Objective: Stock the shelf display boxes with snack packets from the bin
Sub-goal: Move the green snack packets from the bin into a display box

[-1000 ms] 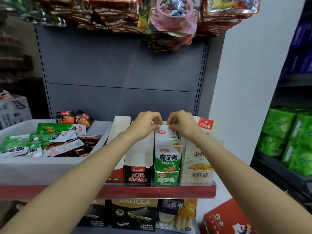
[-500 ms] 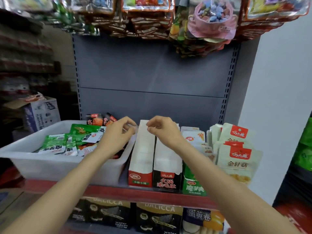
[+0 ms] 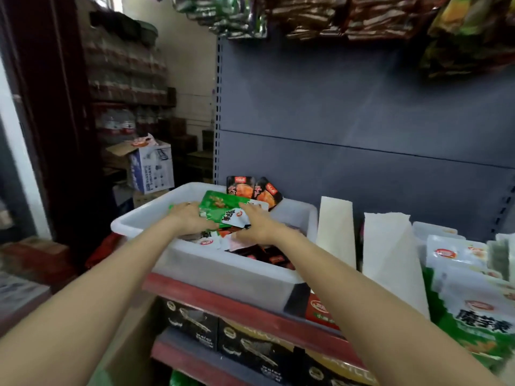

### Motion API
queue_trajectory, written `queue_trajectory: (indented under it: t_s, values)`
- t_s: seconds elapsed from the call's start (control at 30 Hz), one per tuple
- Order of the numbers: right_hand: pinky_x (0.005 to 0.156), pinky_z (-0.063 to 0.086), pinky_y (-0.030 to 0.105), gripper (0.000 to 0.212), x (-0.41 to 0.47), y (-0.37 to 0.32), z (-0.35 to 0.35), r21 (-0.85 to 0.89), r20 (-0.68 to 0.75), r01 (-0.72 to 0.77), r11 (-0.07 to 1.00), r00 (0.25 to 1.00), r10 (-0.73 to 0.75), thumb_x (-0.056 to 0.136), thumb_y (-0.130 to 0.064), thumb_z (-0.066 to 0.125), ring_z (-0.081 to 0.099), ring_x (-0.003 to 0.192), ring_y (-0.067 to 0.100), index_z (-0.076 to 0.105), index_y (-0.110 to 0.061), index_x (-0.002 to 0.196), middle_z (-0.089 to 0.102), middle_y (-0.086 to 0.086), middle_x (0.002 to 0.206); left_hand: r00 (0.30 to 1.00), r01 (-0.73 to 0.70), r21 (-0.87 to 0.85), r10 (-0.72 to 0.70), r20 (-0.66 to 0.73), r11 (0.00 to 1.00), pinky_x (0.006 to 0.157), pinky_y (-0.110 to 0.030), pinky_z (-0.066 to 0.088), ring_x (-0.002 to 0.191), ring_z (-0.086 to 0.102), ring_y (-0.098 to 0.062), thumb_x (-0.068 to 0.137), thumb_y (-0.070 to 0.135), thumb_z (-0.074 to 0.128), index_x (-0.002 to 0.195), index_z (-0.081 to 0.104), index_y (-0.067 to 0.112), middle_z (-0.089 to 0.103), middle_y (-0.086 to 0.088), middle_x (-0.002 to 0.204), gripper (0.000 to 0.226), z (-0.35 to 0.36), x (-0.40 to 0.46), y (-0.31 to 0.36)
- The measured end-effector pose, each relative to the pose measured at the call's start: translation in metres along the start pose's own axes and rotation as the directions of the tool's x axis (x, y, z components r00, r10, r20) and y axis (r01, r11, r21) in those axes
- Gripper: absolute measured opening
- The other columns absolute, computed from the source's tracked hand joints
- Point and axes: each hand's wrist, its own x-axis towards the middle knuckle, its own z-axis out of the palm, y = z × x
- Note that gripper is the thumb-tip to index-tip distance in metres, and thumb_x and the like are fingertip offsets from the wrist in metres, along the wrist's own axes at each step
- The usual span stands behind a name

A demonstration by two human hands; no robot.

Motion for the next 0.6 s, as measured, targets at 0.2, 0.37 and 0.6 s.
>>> queue_trajectory:
  t_s: [0.2, 0.37, 0.6]
  values:
    - [0.108, 0.028, 0.035, 0.067, 0.007, -0.007, -0.005, -0.134, 0.171, -0.009, 0.991, 0.985, 0.032, 0.093, -0.046, 0.050, 0.033, 0.136, 0.029, 0.030, -0.008, 0.145, 0.032, 0.012, 0.151, 0.996, -0.077, -0.059, 0.079, 0.041, 0.995, 0.091, -0.029, 0.041, 0.116, 0.053, -0.024, 0.084, 0.047, 0.064, 0.133, 0.048, 0.010, 0.055, -0.008, 0.132, 0.063, 0.004, 0.008, -0.008]
    - [0.105, 0.034, 0.035, 0.061, 0.004, -0.009, -0.007, -0.177, 0.144, 0.006, 0.984, 0.989, 0.020, 0.092, -0.044, 0.053, 0.040, 0.130, 0.028, 0.040, -0.006, 0.139, 0.041, 0.013, 0.144, 0.977, -0.214, -0.120, 0.213, -0.025, 0.969, 0.094, -0.026, 0.041, 0.117, 0.055, -0.021, 0.088, 0.018, 0.065, 0.126, 0.058, 0.007, 0.058, -0.007, 0.130, 0.040, 0.003, 0.002, -0.002]
    - [0.094, 0.036, 0.028, 0.046, -0.017, -0.001, -0.013, 0.137, -0.270, 0.127, 0.982, 0.959, -0.087, 0.088, -0.017, 0.064, 0.049, 0.119, 0.023, 0.050, -0.010, 0.131, 0.055, 0.007, 0.128, 0.838, -0.484, -0.193, 0.388, -0.383, 0.854, 0.087, -0.029, 0.049, 0.096, 0.064, -0.014, 0.092, 0.013, 0.058, 0.106, 0.071, 0.016, 0.071, 0.000, 0.102, 0.019, -0.002, -0.024, 0.019]
